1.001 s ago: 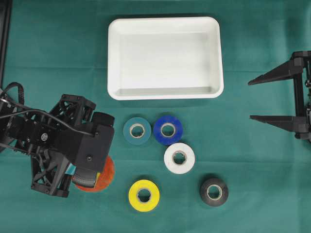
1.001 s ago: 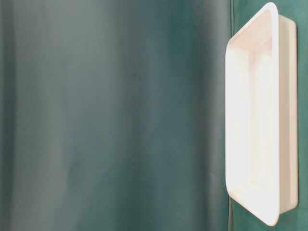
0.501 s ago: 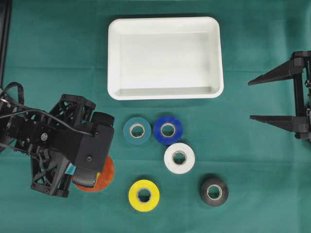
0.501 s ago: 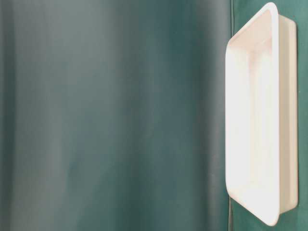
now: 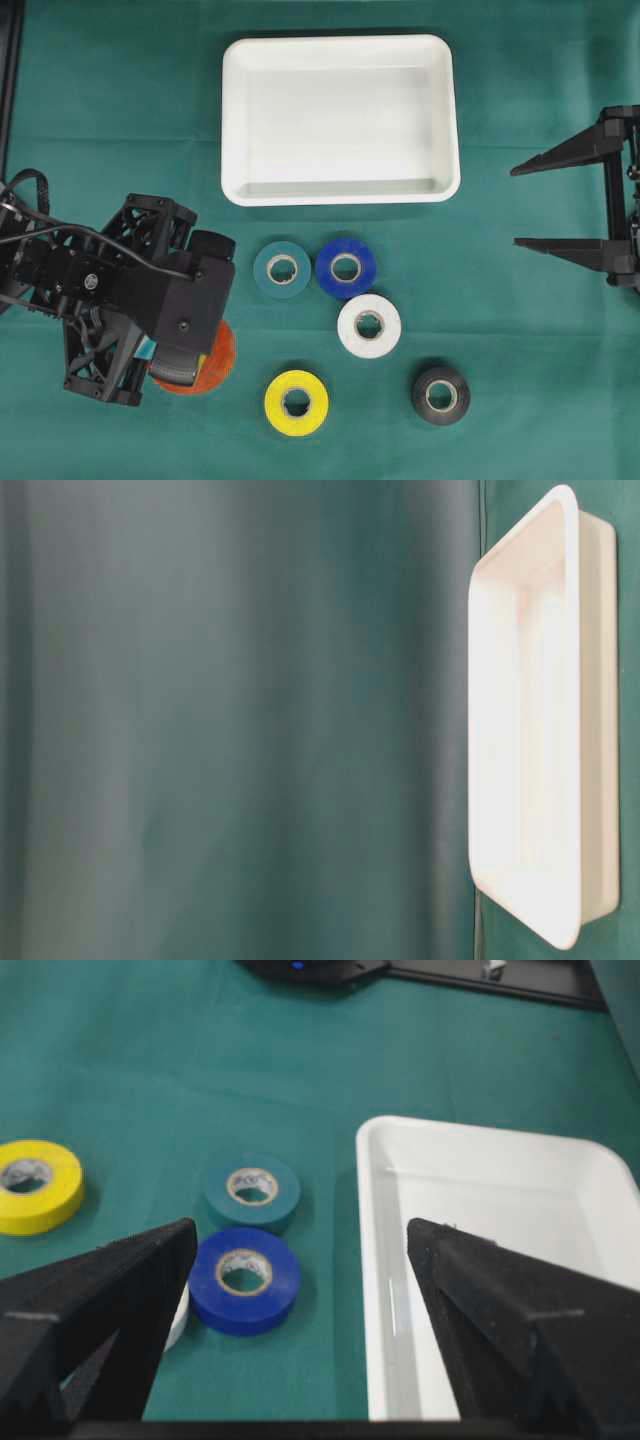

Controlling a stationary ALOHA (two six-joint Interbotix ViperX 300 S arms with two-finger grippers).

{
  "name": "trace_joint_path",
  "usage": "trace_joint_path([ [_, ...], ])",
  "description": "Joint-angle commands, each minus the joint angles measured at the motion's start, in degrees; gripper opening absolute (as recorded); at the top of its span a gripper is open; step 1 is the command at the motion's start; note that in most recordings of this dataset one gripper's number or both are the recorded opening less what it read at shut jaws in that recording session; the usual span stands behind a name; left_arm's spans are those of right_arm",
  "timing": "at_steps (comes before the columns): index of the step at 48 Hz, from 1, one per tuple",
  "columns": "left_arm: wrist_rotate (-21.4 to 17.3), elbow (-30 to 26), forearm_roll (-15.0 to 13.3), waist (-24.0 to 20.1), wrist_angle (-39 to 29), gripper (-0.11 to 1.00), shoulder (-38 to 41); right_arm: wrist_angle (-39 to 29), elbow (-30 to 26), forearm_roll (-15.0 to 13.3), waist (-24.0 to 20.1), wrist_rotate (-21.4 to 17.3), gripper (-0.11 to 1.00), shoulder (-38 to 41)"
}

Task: Pick up the tape from a random location and place it into the white case.
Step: 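Lift the red tape and carry it over the white tray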

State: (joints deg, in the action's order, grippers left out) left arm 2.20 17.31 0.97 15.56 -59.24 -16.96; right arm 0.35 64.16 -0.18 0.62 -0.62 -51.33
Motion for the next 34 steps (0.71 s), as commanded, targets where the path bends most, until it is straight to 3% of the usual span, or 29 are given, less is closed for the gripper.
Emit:
trace_joint_path([
  [1, 0.1, -1.2, 0.2, -1.1, 0.3, 0.22, -1.1, 0.1, -1.7, 0.0, 0.2, 0.0, 0.90, 0.1],
  [12, 0.1, -1.1, 0.2, -7.1, 0.4, 0.22, -1.1, -0.4, -1.7, -0.1, 0.2, 0.0, 0.90, 0.1],
  [34, 0.0, -0.2, 0.2, -25.2, 0.3, 0.22, -0.9, -1.1, -1.6, -0.4, 0.5, 0.1, 0.90, 0.4],
])
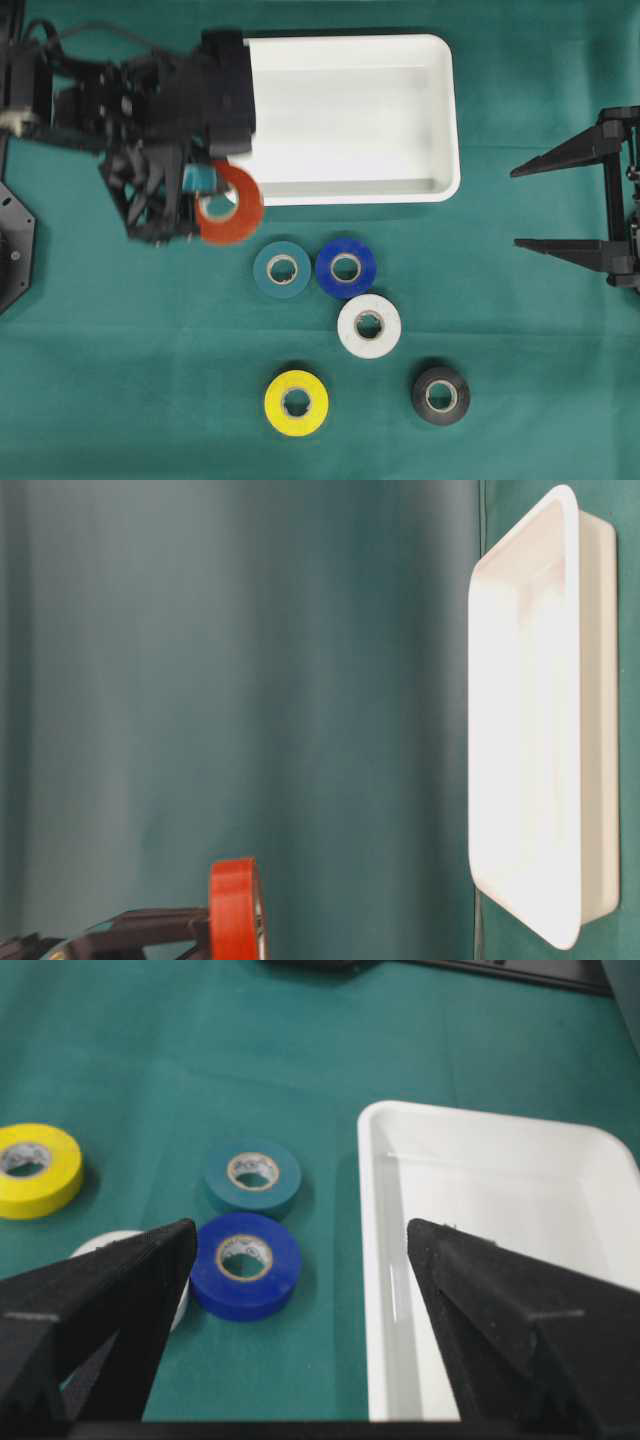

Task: Pick up the tape from a random location and place it into the white case.
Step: 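Lift the red tape and carry it over the white tray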

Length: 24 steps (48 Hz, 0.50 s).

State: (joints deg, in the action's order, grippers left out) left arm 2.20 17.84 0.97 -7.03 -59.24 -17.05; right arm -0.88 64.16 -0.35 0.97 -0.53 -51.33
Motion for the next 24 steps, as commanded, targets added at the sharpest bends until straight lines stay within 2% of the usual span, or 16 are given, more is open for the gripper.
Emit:
trace_joint_path([
  [1, 0.0, -0.6, 0.2, -3.4, 0.3, 0.22, -0.8, 0.2, -1.6, -0.2, 0.3, 0.0, 0.90, 0.4],
  [19, -0.3, 0.6, 0.2, -15.7, 0.6, 0.22, -0.8, -0.6, -1.5, -0.2, 0.9, 0.0, 0.90, 0.5],
  [24, -0.3, 0.9, 0.2, -16.5, 1.0, 0.22, -0.4, -0.7, -1.6, -0.2, 0.9, 0.0, 0.90, 0.5],
])
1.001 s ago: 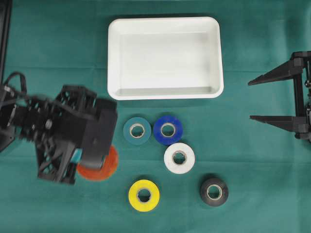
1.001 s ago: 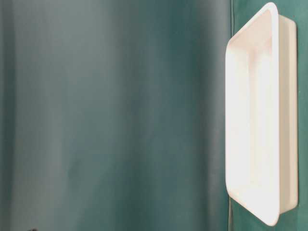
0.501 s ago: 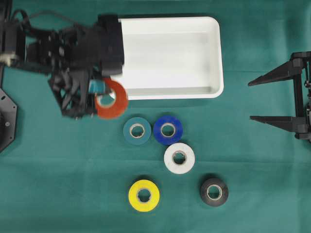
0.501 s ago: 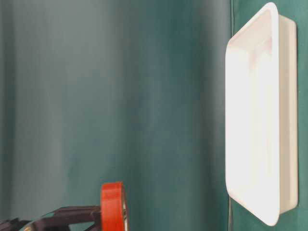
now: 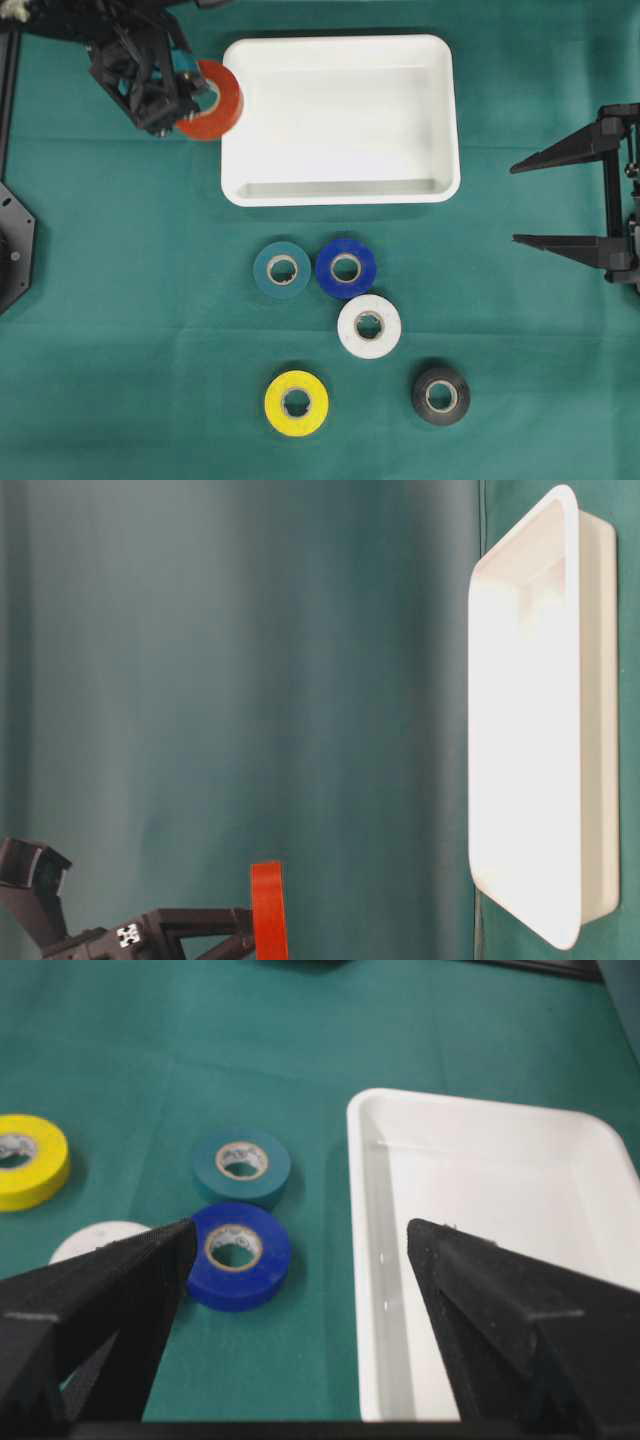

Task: Pick up the tape from a random location and place it into the white case.
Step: 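Lift the red tape and carry it over the white tray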

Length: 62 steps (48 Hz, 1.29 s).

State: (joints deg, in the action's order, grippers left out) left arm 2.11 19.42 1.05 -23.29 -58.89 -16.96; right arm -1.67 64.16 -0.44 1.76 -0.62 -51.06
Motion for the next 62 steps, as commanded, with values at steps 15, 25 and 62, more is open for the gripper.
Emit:
trace_joint_path([
  [15, -0.4, -4.5, 0.1, 0.4, 3.2, 0.22, 5.3, 0.1, -1.6, -0.1, 0.1, 0.1, 0.90, 0.3],
  [25, -2.3, -11.3, 0.1, 1.1, 3.8, 0.22, 11.2, 0.1, -1.6, -0.1, 0.1, 0.1, 0.90, 0.3],
  [62, -4.9, -25.8, 0.1, 1.5, 1.7, 0.22, 24.0, 0.1, -1.7, -0.2, 0.4, 0.2, 0.90, 0.3],
])
